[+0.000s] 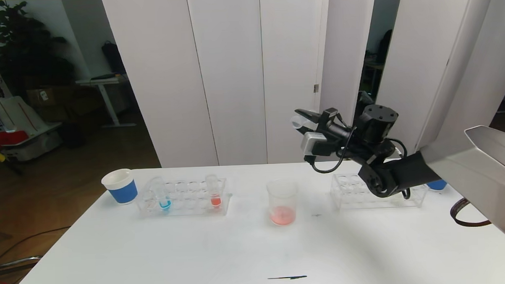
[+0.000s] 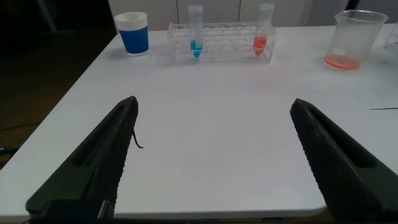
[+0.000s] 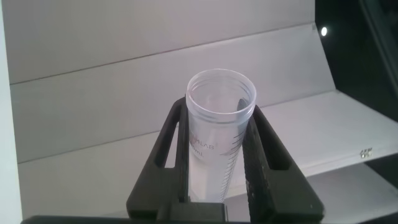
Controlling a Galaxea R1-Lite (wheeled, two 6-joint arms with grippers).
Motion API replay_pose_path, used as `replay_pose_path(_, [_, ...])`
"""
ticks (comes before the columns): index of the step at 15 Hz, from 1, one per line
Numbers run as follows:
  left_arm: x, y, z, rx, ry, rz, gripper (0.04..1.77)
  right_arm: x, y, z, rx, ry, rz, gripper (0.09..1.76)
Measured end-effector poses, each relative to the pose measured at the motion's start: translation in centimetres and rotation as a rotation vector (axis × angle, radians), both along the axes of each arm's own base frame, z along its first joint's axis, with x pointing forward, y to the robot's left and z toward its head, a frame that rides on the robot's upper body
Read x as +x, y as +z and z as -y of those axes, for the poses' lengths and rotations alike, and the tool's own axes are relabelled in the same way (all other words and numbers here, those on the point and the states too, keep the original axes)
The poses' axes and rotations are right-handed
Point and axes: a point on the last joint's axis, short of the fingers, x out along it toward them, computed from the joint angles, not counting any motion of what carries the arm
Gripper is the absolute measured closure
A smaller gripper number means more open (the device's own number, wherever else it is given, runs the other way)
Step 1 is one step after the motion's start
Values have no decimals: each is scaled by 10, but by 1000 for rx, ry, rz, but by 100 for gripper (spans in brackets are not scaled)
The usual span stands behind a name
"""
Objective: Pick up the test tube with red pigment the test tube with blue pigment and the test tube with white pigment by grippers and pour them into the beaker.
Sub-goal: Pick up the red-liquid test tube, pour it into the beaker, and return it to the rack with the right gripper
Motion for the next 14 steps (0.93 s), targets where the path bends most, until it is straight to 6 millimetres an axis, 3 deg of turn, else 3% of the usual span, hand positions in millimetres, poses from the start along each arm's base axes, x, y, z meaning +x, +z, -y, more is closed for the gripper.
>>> replay_pose_path(4, [0,0,0,0,0,0,6,-10,20,-4,339,-229,-194,127])
replay_pose_path(7, [0,0,0,0,0,0,6,-17,26,-9,637,-242,-362,127])
replay_pose_path(14, [0,0,0,0,0,0,6,-29,0,-6,1084,-388,-752,127])
